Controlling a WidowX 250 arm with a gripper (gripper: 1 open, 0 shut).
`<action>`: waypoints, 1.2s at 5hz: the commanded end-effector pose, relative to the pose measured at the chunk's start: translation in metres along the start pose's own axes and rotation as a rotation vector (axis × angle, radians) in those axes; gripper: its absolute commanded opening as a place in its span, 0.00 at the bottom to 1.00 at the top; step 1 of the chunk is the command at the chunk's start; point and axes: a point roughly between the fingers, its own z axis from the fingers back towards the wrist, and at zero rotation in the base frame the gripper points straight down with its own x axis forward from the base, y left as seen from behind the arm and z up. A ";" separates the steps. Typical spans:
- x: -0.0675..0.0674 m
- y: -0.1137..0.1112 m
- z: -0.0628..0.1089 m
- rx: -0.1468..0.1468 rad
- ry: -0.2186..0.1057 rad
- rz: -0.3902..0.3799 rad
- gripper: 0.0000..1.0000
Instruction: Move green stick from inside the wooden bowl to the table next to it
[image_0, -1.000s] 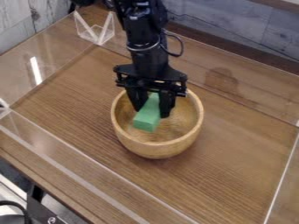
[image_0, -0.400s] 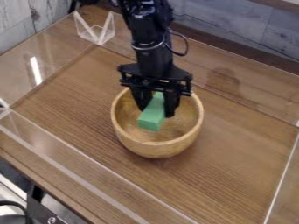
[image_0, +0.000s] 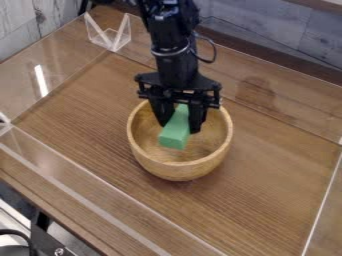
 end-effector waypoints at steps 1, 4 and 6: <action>0.013 -0.001 0.026 -0.018 -0.082 0.003 0.00; 0.019 0.007 0.038 -0.026 -0.105 0.023 0.00; 0.022 0.012 0.041 -0.023 -0.120 0.031 0.00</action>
